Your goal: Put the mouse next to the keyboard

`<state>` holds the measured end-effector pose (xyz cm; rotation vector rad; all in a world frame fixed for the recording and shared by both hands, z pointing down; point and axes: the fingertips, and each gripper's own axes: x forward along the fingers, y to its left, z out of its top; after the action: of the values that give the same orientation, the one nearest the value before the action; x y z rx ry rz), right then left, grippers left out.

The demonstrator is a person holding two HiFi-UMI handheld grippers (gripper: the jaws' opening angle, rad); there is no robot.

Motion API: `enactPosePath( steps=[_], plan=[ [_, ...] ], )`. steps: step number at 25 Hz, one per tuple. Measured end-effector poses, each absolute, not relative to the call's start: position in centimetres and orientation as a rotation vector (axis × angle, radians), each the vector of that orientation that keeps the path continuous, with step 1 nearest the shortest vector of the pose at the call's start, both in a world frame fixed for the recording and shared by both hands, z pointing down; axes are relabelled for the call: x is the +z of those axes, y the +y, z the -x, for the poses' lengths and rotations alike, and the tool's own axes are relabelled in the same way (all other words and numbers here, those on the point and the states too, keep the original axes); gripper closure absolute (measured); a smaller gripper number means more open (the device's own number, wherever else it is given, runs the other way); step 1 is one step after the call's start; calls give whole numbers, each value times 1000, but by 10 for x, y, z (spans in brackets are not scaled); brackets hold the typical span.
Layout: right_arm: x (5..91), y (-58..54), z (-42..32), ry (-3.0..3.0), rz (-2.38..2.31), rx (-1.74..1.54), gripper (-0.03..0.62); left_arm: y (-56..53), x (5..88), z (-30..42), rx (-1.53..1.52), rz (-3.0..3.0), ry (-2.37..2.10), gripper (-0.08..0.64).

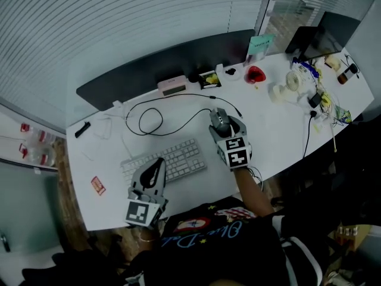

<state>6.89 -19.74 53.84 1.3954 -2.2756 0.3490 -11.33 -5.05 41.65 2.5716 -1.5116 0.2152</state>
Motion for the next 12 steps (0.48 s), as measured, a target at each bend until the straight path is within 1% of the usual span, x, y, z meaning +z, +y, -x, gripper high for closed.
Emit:
enactPosePath(
  steps=[12],
  plan=[
    [558,-162,-83,-2259,-1359,414,302,-50,419,94,231,-2586,-1460,560]
  ],
)
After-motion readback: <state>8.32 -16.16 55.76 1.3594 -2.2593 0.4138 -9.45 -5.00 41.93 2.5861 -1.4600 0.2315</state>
